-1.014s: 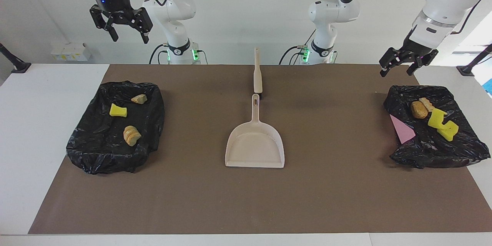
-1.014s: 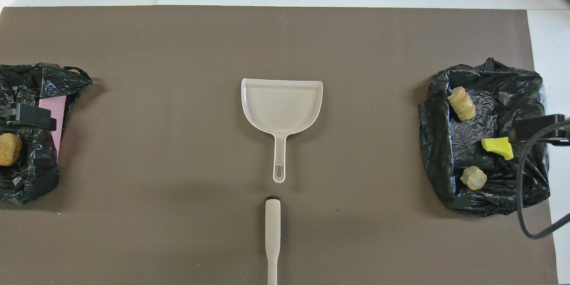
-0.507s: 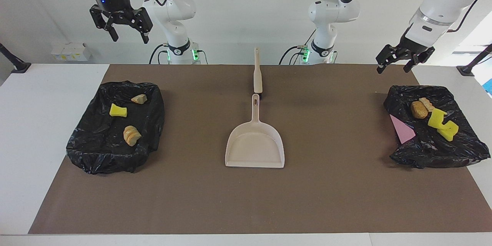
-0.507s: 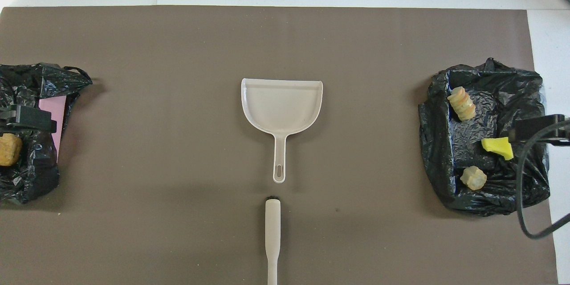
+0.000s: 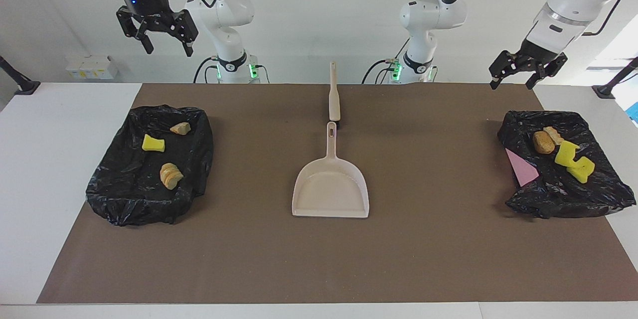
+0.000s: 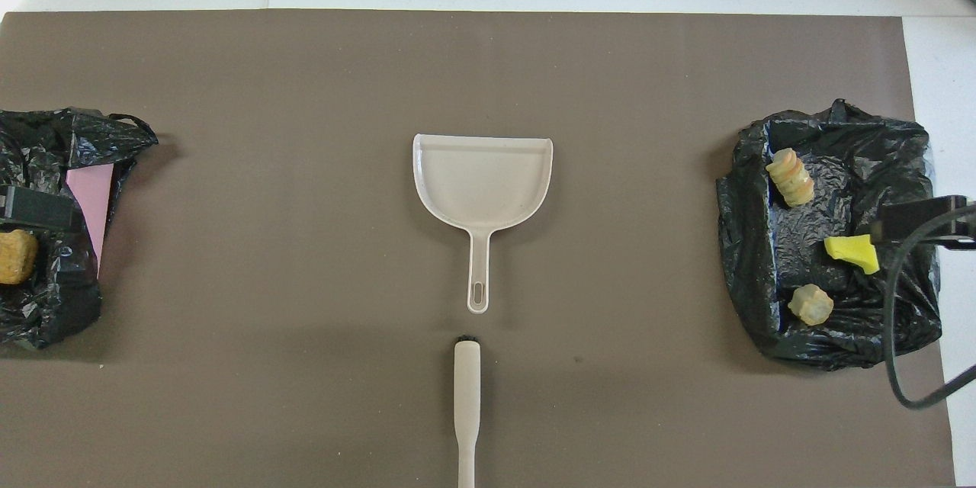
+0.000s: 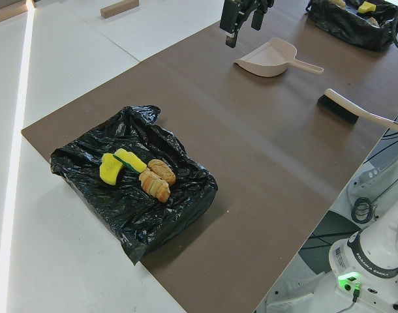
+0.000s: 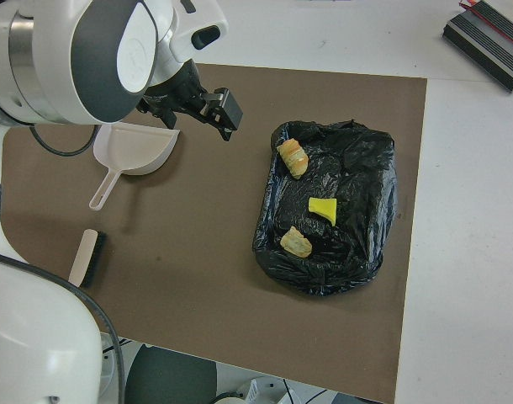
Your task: Sweep and dump trash in bin
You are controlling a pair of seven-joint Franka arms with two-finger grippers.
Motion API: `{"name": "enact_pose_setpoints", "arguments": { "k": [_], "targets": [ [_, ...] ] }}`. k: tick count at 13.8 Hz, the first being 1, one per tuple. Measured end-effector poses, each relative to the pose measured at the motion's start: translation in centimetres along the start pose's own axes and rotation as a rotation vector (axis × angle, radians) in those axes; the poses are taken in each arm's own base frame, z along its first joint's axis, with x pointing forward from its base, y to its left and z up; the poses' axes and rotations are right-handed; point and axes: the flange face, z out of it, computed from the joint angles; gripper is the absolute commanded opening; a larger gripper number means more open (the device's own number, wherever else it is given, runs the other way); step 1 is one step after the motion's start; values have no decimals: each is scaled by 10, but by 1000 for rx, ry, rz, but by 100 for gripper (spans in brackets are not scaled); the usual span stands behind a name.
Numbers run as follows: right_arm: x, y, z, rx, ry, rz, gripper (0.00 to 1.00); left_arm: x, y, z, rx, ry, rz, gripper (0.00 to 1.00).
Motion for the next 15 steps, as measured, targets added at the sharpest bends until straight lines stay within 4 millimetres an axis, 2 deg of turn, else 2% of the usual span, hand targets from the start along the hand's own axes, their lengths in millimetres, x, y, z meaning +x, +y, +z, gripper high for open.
{"name": "enact_pose_setpoints", "arguments": {
  "k": [15],
  "targets": [
    [0,0,0,0,0,0,100,-1,5,-4,1,-5,10,100]
  ]
}}
